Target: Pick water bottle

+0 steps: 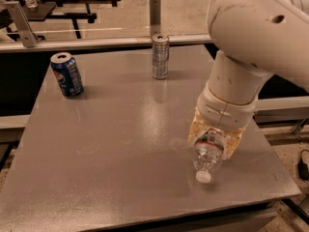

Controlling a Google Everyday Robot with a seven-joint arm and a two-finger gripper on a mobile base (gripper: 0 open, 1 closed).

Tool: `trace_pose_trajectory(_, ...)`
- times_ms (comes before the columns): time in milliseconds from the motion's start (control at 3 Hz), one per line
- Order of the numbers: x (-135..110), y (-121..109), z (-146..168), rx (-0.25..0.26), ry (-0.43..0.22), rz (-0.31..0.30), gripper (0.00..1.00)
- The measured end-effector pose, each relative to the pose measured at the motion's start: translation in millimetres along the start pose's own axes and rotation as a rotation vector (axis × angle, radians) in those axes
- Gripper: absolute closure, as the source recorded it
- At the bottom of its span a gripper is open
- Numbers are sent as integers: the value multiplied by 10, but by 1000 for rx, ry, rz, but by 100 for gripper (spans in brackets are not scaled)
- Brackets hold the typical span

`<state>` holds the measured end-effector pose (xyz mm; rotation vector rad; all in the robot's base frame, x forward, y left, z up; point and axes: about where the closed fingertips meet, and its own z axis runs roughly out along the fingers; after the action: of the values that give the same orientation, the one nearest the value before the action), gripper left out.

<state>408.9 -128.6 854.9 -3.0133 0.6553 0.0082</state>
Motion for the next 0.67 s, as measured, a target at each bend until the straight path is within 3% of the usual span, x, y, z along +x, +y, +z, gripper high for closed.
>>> trace_pose_trajectory(333,23,-108,-272,38,-8,107,88)
trace_pose_trajectory(667,-37,-288,-671,106,-49,221,100)
